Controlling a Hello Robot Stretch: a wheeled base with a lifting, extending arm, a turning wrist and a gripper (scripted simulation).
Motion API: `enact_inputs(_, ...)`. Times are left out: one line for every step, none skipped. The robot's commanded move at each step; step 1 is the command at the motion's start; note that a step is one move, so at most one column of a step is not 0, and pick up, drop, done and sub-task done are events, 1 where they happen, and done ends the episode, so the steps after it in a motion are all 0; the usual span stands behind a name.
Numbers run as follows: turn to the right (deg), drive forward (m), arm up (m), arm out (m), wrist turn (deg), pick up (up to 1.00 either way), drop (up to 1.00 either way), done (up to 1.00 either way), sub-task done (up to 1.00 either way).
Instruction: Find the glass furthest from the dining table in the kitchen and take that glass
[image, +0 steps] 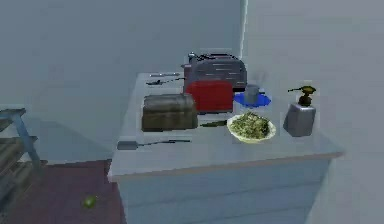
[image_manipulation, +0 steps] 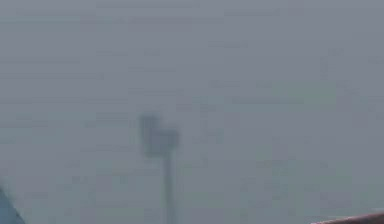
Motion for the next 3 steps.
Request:
enact_inputs(-45.0, 0.00, 0.00, 0.00, 0.0, 0.00, 0.00, 0.00, 0.00)
enact_inputs(-24.0, 0.00, 0.00, 0.00, 0.0, 0.00, 0.00, 0.00, 0.00)
enact_inputs(45.0, 0.00, 0.00, 0.00, 0.0, 0.00, 0.00, 0.00, 0.00)
